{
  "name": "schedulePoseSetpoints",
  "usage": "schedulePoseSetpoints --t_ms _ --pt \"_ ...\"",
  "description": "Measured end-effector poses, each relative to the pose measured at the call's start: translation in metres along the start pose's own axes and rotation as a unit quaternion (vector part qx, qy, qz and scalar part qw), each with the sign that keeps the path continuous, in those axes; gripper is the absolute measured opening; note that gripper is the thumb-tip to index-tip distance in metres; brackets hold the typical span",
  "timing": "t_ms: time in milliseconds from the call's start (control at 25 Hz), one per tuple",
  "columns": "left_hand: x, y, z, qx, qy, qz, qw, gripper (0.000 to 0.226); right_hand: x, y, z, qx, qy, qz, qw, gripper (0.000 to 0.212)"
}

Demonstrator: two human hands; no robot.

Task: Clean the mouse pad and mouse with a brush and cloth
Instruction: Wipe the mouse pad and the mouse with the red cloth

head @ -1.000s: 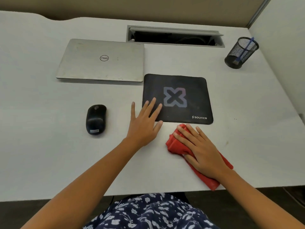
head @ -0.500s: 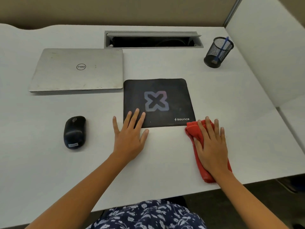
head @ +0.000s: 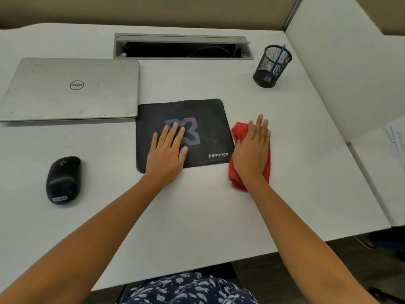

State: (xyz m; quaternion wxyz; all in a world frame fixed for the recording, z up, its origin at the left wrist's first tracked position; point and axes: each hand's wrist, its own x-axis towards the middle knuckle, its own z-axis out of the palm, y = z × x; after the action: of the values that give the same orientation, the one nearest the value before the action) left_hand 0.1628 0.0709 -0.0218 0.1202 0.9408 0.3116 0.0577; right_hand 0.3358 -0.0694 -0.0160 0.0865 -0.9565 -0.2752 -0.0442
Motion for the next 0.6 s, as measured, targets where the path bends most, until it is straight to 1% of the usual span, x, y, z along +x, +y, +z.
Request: schedulePoseSetpoints --t_ms 120,200,320,440,520,600 --pt "0.000 -0.001 0.008 0.037 0.003 -0.005 0.999 0.058 0.022 -0.014 0.003 -0.011 -0.012 -0.005 1.000 0.059" --pt "-0.001 -0.001 0.008 0.041 0.006 -0.007 0.999 0.062 0.034 -0.020 0.003 -0.013 -0.012 0.023 1.000 0.060" --pt "-0.001 0.000 0.008 0.037 0.008 -0.003 0.999 0.064 0.043 -0.027 0.004 -0.017 -0.013 0.123 0.992 0.059" --pt "-0.001 0.000 0.009 0.031 0.007 0.000 0.999 0.059 0.041 -0.024 0.002 -0.022 -0.024 0.225 0.974 0.065" --pt "-0.001 -0.001 0.009 0.030 0.006 -0.002 1.000 0.057 0.035 -0.017 0.001 -0.019 -0.017 0.265 0.964 0.065" --pt "-0.001 -0.001 0.009 0.023 0.006 -0.004 1.000 0.058 0.025 -0.008 0.000 -0.019 0.001 0.291 0.956 0.060"
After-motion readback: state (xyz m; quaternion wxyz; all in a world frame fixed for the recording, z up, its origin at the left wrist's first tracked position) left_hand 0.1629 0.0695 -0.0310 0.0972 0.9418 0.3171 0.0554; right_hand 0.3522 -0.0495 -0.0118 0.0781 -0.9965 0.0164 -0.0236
